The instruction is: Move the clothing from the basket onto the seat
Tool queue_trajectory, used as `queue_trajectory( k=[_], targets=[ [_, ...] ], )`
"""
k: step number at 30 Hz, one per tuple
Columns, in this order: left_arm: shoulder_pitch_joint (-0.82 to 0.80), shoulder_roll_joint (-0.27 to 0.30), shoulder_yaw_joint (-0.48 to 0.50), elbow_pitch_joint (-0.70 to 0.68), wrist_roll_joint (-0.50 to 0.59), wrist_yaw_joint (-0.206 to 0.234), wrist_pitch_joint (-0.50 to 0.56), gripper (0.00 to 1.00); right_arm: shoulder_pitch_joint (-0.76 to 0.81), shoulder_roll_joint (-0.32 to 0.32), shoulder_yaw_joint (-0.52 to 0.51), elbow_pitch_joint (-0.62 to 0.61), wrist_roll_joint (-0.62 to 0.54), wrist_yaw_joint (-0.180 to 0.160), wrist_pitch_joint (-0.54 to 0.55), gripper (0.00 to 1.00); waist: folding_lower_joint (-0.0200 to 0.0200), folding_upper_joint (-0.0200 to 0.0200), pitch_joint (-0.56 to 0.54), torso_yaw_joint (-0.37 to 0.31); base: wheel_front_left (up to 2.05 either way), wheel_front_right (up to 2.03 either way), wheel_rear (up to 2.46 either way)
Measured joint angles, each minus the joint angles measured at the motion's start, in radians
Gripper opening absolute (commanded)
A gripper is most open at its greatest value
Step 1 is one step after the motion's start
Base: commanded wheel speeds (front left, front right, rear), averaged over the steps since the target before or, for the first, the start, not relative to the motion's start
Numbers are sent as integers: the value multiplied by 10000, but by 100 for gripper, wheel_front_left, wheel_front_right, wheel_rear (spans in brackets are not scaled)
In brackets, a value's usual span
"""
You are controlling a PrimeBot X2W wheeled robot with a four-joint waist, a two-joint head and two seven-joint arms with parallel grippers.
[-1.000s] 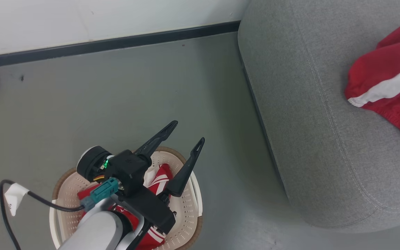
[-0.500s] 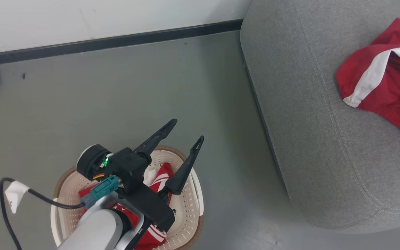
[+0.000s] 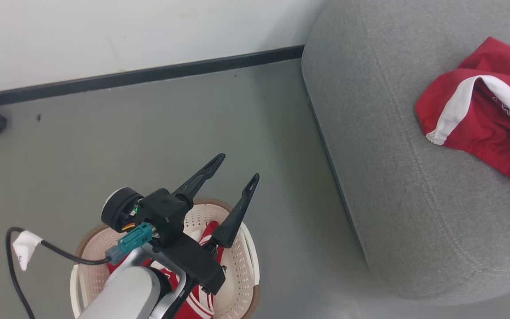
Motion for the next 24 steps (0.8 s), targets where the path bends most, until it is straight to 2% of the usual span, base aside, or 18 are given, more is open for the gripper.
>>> queue_trajectory(
  k=[12,24],
  targets=[
    [141,-199,155,612,-199,2,-487,100,1061,182,560,-69,-428,0,-29,100,-2,-1,-864,34,0,0,0],
    [608,-464,366,1175,-598,105,-955,100,1777,186,742,-1275,-629,8,-113,100,-2,-1,-1902,271,0,0,0]
  ],
)
